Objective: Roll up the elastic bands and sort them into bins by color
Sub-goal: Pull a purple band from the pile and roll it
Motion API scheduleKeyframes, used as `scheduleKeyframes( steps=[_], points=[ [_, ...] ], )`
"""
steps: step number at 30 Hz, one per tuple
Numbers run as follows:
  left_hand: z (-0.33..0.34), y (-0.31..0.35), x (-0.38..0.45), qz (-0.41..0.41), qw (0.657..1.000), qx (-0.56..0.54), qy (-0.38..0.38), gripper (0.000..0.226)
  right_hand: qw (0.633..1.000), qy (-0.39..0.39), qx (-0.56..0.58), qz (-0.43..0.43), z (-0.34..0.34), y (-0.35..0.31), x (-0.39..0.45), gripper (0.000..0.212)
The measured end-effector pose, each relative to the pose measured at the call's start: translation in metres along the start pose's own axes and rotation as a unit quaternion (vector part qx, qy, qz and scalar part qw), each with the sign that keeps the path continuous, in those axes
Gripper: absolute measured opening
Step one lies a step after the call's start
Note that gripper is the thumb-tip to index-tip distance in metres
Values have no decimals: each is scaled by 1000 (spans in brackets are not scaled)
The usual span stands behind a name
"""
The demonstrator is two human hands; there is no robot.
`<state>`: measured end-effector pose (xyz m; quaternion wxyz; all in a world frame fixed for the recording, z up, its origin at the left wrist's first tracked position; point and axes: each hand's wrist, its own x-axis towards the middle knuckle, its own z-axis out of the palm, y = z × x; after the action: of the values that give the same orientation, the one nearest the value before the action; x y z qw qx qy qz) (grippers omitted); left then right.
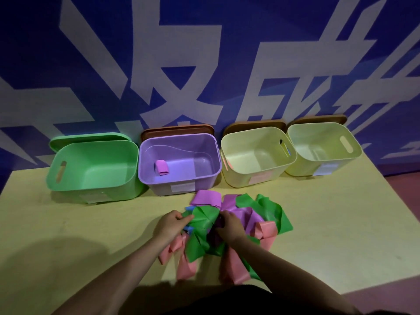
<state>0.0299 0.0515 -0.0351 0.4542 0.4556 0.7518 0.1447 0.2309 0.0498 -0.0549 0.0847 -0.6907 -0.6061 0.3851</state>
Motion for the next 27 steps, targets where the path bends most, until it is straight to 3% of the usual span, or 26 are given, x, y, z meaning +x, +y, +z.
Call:
scheduleKeyframes(
  steps=[6, 12, 15, 22, 24, 27],
  points=[
    [4, -9, 12, 29, 995, 86, -28, 30, 998, -10, 64, -23, -8, 14, 4, 21],
    [0, -17, 18, 47, 998, -5, -41, 31, 987, -11, 152, 48, -23, 19, 9, 19],
    [-7, -4, 16, 37, 996, -75, -42, 31, 967, 34, 233, 93, -47, 3, 11, 23],
    [-13, 33, 12, 26, 990, -132, -43, 27, 935, 81, 345, 3, -136, -69, -14, 28],
    [-14, 42, 8, 26, 987, -154, -43, 27, 893, 95, 440, -13, -158, -93, -28, 27],
    [-18, 53, -2, 24, 979, -198, -37, 24, 720, 26, 693, -5, -184, -127, -52, 28]
  ],
)
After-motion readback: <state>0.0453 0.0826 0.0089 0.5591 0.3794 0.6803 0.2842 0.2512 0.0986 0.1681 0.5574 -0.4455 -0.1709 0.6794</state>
